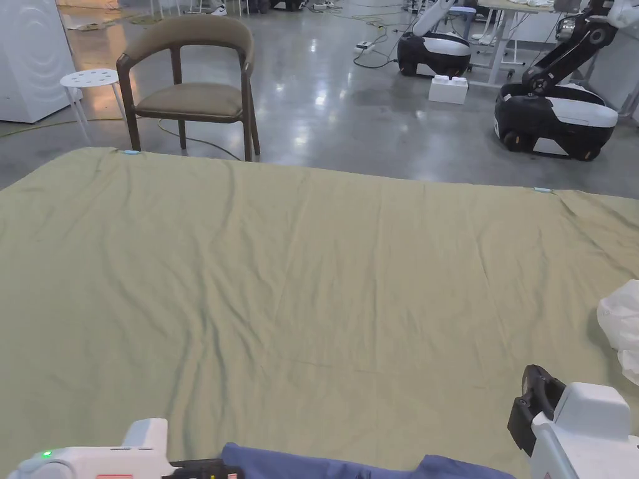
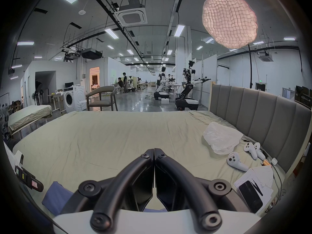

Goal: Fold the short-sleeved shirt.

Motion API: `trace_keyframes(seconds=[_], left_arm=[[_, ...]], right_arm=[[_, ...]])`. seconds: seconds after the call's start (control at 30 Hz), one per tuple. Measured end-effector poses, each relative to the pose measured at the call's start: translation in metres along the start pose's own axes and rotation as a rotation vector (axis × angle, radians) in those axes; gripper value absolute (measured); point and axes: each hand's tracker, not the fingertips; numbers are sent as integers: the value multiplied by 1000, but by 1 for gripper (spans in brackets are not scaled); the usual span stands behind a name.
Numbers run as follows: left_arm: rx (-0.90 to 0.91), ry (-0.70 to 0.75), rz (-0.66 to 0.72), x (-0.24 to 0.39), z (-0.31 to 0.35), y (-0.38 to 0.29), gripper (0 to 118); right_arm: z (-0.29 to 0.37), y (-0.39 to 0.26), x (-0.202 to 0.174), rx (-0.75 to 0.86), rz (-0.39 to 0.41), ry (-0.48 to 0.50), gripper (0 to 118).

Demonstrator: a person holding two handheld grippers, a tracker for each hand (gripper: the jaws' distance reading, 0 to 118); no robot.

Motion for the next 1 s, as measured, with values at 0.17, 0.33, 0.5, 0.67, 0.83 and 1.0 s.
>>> trace_keyframes(seconds=[0.17, 0.33, 0.5, 0.67, 0.83, 1.0], left_arm=[[-72, -121, 115, -45, -15, -8, 77], [-72, -267, 186, -64, -38, -19, 76], [-65, -398, 286, -77, -55, -21, 56], [-64, -303, 195, -70, -63, -21, 9], [1, -382, 178, -65, -42, -16, 7], [41, -382, 117, -51, -12, 0, 7]], right_arm=[[0, 1, -4, 1, -1, 5, 0], [1, 2, -5, -1, 3, 3, 0], [1, 2, -4, -8, 2, -1, 0], [0, 2, -6, -14, -4, -2, 0], [1, 3, -6, -15, 7, -2, 0], [1, 4, -6, -15, 9, 1, 0]])
